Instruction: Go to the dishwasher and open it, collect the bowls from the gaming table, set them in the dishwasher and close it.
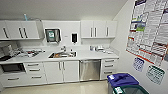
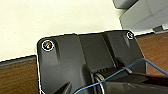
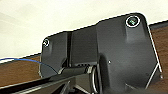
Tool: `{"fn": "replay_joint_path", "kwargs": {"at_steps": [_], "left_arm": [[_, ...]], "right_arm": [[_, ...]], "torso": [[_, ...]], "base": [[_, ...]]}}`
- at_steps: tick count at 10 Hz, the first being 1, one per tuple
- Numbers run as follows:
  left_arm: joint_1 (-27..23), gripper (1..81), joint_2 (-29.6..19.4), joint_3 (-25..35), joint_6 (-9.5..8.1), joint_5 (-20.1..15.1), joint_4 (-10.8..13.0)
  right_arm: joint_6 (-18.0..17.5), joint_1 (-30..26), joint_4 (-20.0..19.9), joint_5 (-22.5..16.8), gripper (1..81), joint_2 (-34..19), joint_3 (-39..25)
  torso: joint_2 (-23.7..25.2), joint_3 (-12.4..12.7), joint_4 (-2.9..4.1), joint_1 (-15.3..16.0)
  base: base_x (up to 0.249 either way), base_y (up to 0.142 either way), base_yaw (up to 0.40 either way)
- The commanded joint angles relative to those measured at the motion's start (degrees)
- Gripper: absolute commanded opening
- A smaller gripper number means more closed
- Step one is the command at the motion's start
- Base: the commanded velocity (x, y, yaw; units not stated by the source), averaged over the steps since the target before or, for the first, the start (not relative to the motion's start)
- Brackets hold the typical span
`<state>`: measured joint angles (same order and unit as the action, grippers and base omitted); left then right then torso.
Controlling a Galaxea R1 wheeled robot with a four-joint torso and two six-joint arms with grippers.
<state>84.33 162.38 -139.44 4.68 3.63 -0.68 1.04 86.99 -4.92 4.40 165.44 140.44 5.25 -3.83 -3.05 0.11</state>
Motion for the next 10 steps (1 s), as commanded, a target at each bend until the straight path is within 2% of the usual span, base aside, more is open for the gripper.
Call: {"fn": "replay_joint_path", "kwargs": {"at_steps": [1, 10], "left_arm": [[-3.6, 81.1, -0.8, 0.3, 0.15, -2.7, 0.0], [-3.7, 81.1, -0.7, 0.3, 0.15, -2.7, -0.1]], "right_arm": [[0.2, -3.3, 0.5, -3.0, 81.1, -0.2, -0.4], [0.1, -3.2, 0.4, -3.0, 81.1, -0.1, -0.2]], "torso": [[0.0, 0.0, 0.0, 0.0], [0.0, 0.0, 0.0, 0.0]], "base": [[0.094, 0.0, 0.0], [0.094, 0.0, 0.0]]}}
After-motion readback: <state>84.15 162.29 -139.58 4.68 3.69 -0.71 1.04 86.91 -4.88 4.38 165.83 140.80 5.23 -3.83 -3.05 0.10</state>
